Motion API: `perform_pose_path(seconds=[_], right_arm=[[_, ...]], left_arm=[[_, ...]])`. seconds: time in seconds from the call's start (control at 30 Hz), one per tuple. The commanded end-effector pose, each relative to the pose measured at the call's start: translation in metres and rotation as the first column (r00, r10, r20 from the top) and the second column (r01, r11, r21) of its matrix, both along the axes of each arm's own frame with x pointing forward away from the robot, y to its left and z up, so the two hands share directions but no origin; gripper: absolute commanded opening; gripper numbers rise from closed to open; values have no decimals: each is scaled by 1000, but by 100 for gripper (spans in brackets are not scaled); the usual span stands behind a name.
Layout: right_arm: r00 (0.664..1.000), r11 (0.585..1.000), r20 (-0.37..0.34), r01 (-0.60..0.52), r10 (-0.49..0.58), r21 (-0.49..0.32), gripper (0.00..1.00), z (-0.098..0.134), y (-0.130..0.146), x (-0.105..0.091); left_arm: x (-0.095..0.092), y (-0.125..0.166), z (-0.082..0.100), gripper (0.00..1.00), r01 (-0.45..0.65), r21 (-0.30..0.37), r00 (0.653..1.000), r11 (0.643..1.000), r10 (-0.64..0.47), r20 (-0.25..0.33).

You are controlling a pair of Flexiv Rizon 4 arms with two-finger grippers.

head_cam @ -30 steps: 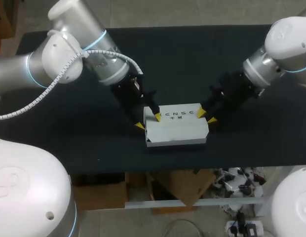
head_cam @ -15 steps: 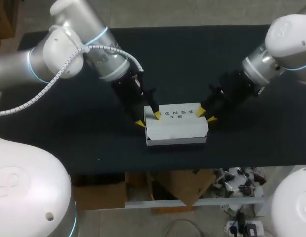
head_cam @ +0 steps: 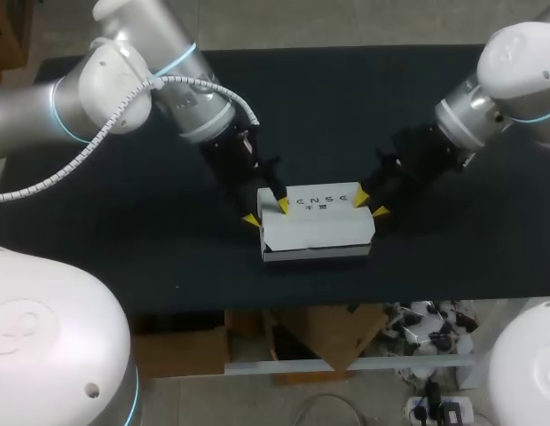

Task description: Assemble the packaging by folding the flat box into shape, placing the metal phone stand inside, and closing the box properly

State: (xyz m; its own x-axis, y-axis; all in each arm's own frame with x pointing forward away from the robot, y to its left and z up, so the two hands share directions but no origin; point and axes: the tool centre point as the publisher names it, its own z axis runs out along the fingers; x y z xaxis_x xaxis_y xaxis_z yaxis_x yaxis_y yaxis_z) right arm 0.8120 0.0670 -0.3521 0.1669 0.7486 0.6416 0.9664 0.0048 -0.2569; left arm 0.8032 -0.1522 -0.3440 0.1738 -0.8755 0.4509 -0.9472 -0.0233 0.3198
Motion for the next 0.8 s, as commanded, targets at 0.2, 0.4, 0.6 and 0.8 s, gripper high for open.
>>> perform_pose_path(seconds=[0.2,0.4,0.6,0.8], right_arm=[[1000,1000,-12,-6,6,12,38,3,3,2],[1000,1000,-17,-9,9,17,39,5,4,0],[1000,1000,-24,-12,13,22,39,6,4,1],[999,1000,-31,-16,17,23,39,7,4,1]], left_arm=[[1,-6,2,58,2,22,1000,1000,-1,-16],[2,-5,4,58,1,29,1000,1000,0,-31],[2,-4,5,57,-3,33,999,999,5,-44],[2,-3,6,56,-3,36,998,999,5,-58]])
